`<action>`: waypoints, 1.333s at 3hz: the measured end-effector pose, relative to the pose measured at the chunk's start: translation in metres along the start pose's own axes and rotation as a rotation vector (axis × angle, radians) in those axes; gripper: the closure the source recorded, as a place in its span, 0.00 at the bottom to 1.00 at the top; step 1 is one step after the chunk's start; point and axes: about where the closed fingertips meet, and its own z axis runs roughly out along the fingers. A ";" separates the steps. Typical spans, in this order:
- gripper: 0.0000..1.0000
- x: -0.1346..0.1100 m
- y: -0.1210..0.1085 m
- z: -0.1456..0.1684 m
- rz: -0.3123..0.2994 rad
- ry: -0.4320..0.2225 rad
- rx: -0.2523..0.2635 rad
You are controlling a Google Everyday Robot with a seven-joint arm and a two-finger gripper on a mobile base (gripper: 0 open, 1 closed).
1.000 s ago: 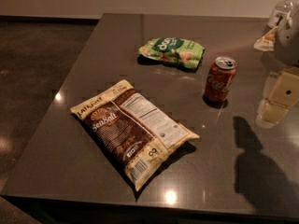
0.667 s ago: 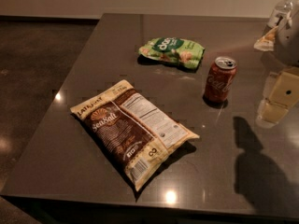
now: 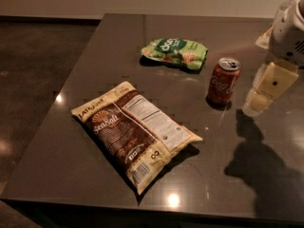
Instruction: Knock coke can over
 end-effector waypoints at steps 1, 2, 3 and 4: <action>0.00 -0.010 -0.029 0.027 0.122 -0.081 0.030; 0.00 -0.017 -0.045 0.039 0.169 -0.128 0.053; 0.00 -0.025 -0.058 0.053 0.197 -0.175 0.053; 0.00 -0.029 -0.061 0.070 0.220 -0.218 0.036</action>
Offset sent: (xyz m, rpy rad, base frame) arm 0.0847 0.0041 -0.0268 0.2146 -0.1030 -0.1951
